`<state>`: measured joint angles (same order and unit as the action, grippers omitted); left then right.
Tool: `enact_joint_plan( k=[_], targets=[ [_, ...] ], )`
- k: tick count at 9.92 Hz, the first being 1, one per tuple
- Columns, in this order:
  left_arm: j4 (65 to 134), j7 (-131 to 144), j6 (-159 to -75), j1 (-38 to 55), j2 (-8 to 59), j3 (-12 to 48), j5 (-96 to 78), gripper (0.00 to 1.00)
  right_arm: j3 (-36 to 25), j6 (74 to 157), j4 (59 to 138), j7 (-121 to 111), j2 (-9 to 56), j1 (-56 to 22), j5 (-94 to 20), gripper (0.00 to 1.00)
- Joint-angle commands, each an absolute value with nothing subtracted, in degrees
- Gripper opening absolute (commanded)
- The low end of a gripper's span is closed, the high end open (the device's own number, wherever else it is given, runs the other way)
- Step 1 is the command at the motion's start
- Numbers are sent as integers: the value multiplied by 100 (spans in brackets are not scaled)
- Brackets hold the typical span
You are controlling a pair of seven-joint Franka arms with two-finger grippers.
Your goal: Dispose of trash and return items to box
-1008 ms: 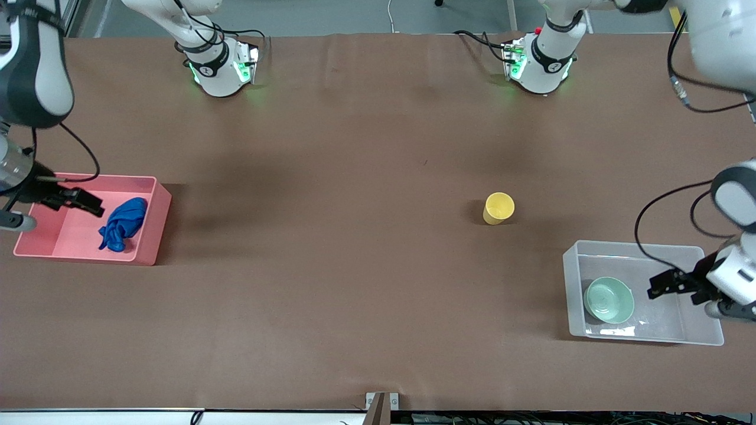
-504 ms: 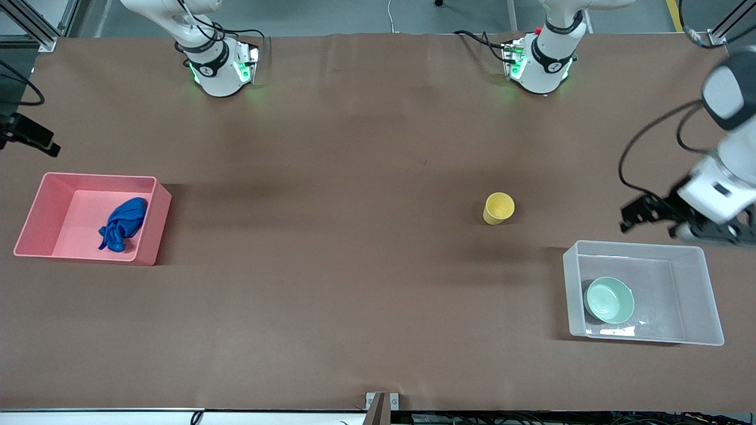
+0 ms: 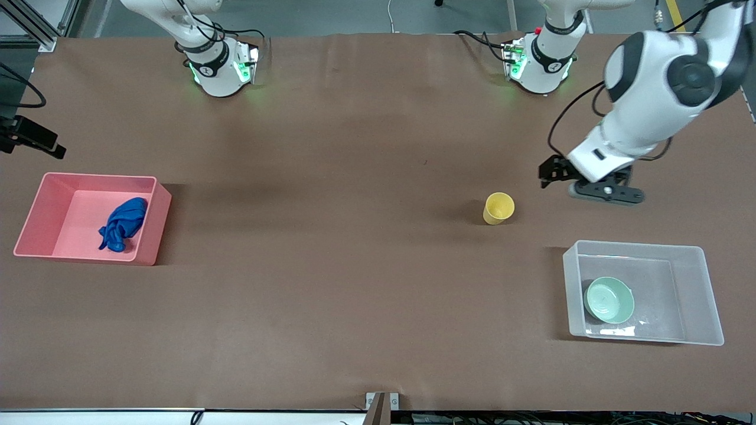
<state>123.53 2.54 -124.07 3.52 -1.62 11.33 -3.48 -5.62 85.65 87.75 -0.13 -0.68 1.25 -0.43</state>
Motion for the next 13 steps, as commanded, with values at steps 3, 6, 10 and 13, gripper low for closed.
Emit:
enact_joint_plan(
  k=[3,6,10,13],
  targets=[
    [12902,334,-13656,325,955,1388,-194,95,-510,8508,8666,-123,-97,255,-44,100],
    [12955,343,-14123,325,1624,1389,264,90,-492,8543,8666,-62,-88,229,35,100],
    [12981,536,-14440,343,1933,1406,272,17,-483,8490,8666,114,-88,211,44,100],
    [13043,536,-14388,334,1759,1485,272,1,-483,8481,8666,114,-88,220,44,100]
  ],
)
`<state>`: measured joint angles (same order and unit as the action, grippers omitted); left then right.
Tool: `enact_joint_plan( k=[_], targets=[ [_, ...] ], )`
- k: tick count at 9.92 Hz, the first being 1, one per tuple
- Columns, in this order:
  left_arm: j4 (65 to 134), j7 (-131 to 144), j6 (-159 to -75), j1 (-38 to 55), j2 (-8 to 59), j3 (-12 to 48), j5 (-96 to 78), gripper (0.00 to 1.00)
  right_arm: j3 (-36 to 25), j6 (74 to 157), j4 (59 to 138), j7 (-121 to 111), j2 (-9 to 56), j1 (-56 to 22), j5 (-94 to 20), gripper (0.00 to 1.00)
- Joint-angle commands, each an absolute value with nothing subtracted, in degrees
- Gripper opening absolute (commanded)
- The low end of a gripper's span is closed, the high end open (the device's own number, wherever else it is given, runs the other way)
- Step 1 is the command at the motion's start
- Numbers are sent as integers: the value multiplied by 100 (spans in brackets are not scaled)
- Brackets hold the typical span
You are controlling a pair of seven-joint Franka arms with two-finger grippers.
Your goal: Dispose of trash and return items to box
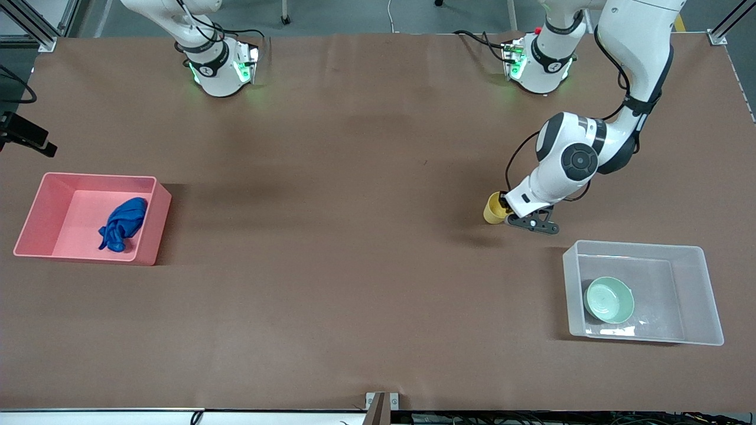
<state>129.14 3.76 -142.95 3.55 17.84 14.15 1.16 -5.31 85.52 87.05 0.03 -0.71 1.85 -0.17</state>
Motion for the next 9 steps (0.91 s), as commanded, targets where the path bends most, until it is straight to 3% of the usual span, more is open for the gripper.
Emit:
enact_joint_plan(
  k=[1,3,6,9],
  targets=[
    [13008,501,-14318,334,1636,1485,264,1,-492,8473,8666,114,-97,220,44,100],
    [12467,378,-13741,290,1494,1450,264,1,-492,8473,8666,114,-97,228,44,100],
    [10702,72,-12343,264,1826,1013,255,1,-483,8455,8666,123,-88,220,44,100],
    [9216,-26,-12234,264,2590,240,255,0,-483,8464,8666,123,-88,220,35,100]
  ],
)
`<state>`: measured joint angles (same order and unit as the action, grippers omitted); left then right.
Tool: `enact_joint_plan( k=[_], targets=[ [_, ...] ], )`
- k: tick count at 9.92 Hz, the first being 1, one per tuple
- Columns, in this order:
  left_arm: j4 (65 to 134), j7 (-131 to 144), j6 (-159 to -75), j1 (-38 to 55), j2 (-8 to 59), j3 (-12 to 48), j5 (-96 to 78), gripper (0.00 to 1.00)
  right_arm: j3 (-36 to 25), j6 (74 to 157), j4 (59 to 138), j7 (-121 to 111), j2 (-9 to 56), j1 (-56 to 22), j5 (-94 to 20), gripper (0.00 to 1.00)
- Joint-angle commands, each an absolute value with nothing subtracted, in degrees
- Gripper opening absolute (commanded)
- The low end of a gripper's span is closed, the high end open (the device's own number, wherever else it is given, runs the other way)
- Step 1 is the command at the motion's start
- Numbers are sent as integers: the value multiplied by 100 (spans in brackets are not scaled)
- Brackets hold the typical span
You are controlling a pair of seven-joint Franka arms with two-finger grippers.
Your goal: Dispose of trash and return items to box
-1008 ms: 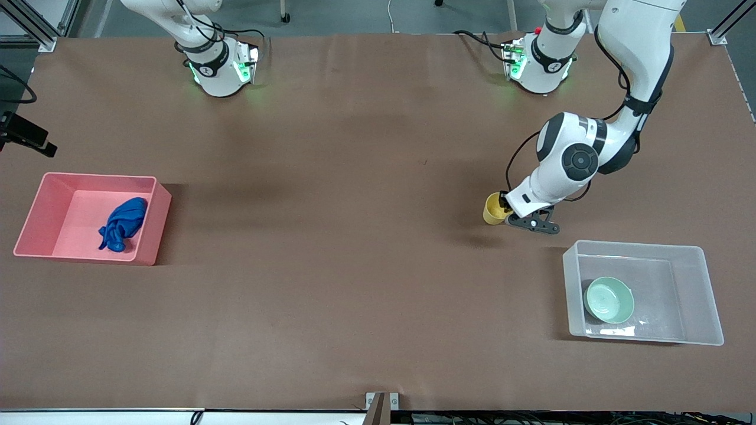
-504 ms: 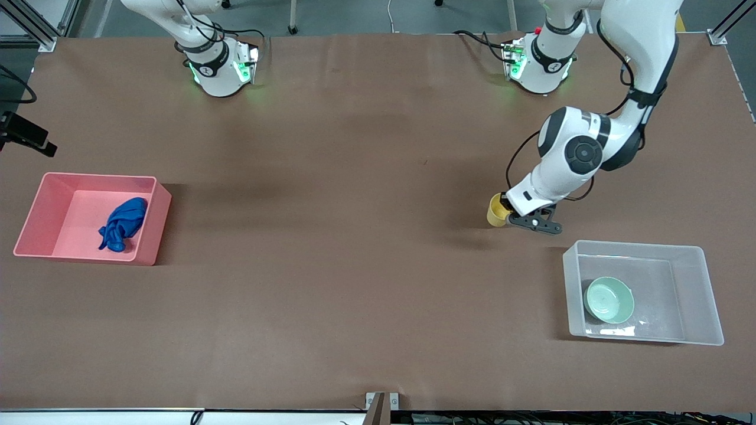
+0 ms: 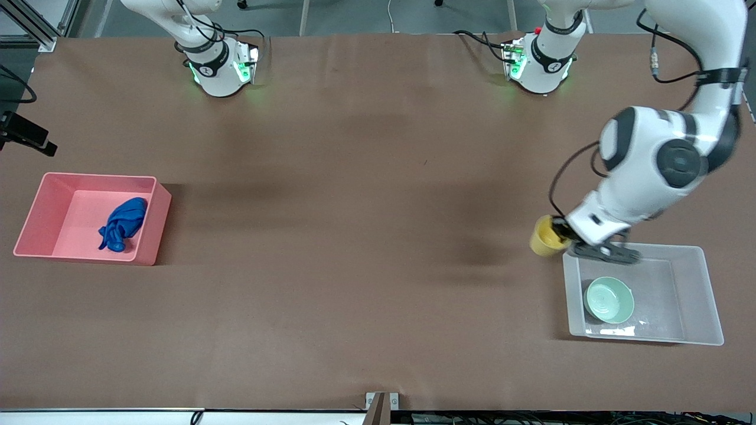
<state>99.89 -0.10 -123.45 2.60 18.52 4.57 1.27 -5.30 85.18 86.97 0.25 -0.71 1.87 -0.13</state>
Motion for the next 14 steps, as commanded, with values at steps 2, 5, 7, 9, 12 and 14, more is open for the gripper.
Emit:
enact_joint_plan(
  k=[2,5,7,9,12,14],
  targets=[
    [8458,-681,-12226,177,3144,-279,159,0,-483,8464,8666,123,-88,211,35,100],
    [7789,-2570,-12103,-52,3917,-947,-569,0,-483,8464,8666,123,-88,220,35,100],
    [7717,-2769,-12076,-140,4113,-1072,-773,0,-483,8464,8666,123,-88,220,44,100],
    [7743,-2777,-12076,-193,4279,-1072,-939,0,-483,8455,8666,123,-88,220,44,100],
    [7752,-2760,-12146,-193,4578,-1055,-1299,1,-483,8455,8666,123,-88,220,35,100],
    [7761,-2742,-12147,-185,4588,-1055,-1546,4,-483,8455,8666,123,-88,220,44,100]
  ],
)
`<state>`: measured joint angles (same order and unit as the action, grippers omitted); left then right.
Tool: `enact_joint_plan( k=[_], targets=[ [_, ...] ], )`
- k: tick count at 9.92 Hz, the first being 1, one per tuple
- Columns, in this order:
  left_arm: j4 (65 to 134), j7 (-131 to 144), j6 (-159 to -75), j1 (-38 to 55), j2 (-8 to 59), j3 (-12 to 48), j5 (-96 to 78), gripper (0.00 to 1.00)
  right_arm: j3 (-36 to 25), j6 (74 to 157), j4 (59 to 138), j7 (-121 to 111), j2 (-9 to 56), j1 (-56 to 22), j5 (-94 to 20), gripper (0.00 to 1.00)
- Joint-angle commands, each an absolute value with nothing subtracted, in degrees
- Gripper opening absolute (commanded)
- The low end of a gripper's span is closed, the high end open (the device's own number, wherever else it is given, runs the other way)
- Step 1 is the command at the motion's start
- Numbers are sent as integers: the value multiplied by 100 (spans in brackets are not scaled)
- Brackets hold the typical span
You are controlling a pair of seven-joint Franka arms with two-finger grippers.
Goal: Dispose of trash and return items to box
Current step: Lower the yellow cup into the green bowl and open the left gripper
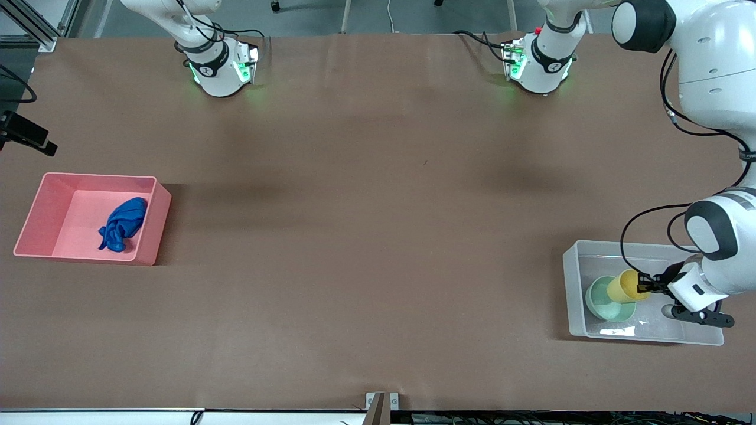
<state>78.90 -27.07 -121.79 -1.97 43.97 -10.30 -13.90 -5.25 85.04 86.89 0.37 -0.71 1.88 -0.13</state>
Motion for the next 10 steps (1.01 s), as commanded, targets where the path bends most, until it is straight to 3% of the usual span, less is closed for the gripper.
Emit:
enact_joint_plan(
  k=[1,2,3,4,7,10],
  targets=[
    [7761,-2681,-12155,-176,4588,-1055,-1547,7,-483,8464,8666,123,-88,220,35,100],
    [7761,-2646,-12155,-167,4570,-1046,-1564,32,-483,8464,8666,123,-88,228,44,100],
    [7761,-2646,-12155,-141,4536,-1046,-1564,84,-492,8499,8675,123,-88,229,35,100],
    [7743,-2637,-12155,-132,4387,-1037,-1556,96,-483,8508,8675,123,-88,229,44,100],
    [7891,-2471,-12112,-44,3545,-915,-1442,100,-492,8499,8684,123,-88,229,35,100],
    [9224,-2129,-12076,35,1790,-678,-767,100,-492,8508,8684,123,-88,229,44,100]
  ],
)
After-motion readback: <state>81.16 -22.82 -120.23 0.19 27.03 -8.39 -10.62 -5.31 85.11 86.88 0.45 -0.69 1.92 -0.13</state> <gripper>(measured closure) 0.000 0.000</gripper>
